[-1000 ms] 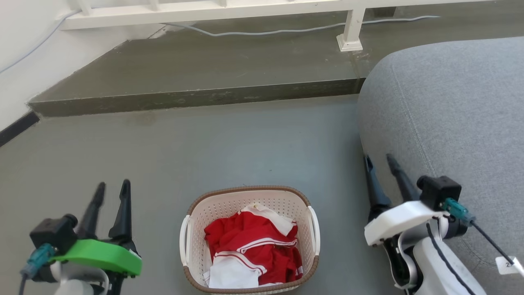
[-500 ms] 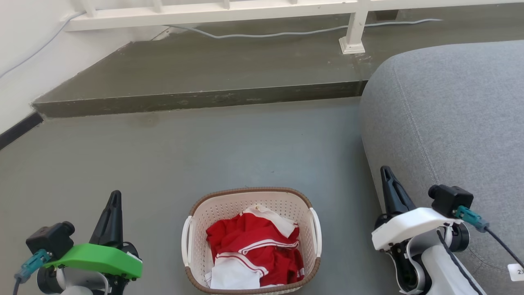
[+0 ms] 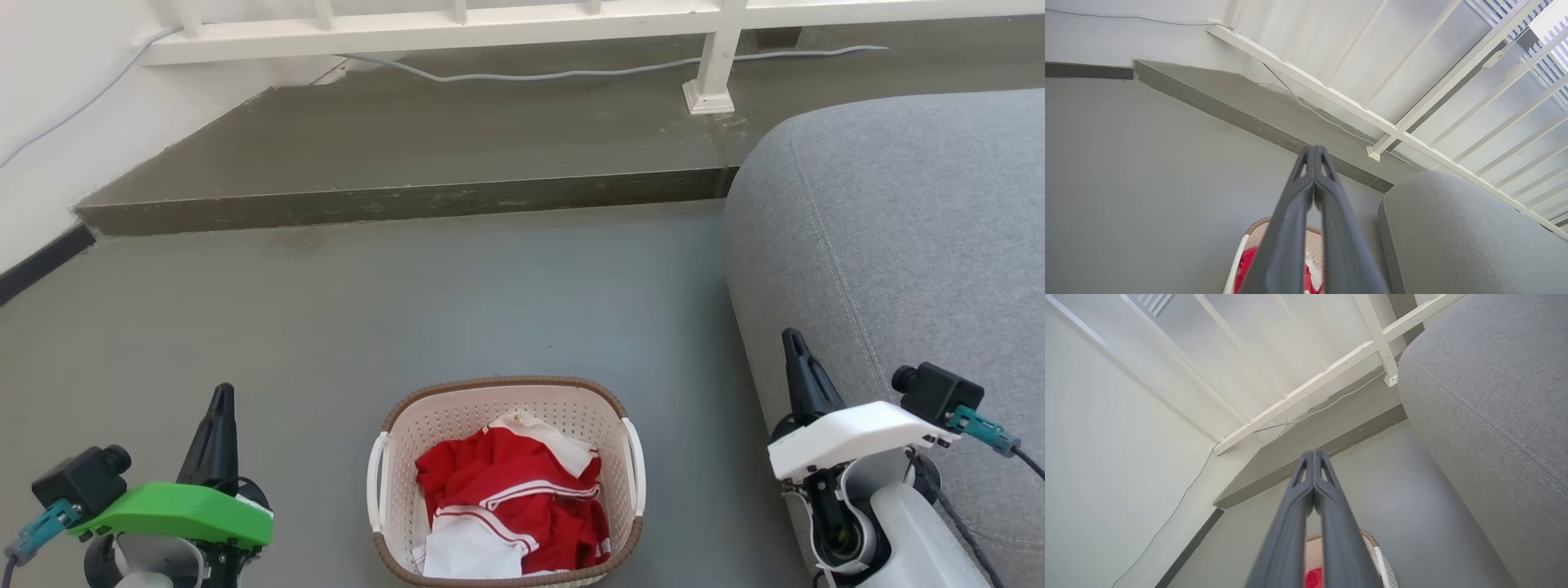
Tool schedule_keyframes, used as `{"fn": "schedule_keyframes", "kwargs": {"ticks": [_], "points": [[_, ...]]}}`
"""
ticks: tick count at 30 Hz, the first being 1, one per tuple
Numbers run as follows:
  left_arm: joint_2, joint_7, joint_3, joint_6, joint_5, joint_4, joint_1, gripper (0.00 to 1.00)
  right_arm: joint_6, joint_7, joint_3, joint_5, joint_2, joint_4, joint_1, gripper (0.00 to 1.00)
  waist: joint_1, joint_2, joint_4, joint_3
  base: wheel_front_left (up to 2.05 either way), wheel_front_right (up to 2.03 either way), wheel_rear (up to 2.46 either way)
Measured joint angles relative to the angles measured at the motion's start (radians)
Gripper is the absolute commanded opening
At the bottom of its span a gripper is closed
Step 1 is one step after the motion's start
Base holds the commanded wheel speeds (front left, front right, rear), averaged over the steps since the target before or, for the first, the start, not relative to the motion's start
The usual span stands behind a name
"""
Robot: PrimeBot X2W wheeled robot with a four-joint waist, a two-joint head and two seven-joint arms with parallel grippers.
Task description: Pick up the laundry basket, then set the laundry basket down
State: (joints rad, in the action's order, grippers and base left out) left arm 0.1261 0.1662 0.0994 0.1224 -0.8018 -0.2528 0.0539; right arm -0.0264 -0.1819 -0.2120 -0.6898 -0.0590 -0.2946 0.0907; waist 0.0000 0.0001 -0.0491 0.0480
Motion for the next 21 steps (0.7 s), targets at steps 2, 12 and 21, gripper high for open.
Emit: {"fn": "schedule_keyframes", "kwargs": {"ticks": [2, 12, 21], "points": [[-0.006, -0.008, -0.003, 0.000, -0.021, 0.000, 0.000, 0.00, 0.002, 0.008, 0.009, -0.023, 0.000, 0.002, 0.000, 0.00, 0.0000, 0.0000, 0.001, -0.001, 0.00, 0.00, 0.00], [-0.016, -0.044, -0.027, 0.000, -0.127, -0.003, 0.000, 0.00, 0.021, 0.044, 0.049, -0.150, -0.001, 0.004, 0.000, 0.00, 0.0000, 0.0000, 0.008, -0.007, 0.00, 0.00, 0.00], [-0.021, -0.079, -0.044, 0.000, -0.227, -0.007, 0.000, 0.00, 0.038, 0.075, 0.084, -0.263, -0.002, 0.005, 0.000, 0.00, 0.0000, -0.0001, 0.014, -0.013, 0.00, 0.00, 0.00]]}}
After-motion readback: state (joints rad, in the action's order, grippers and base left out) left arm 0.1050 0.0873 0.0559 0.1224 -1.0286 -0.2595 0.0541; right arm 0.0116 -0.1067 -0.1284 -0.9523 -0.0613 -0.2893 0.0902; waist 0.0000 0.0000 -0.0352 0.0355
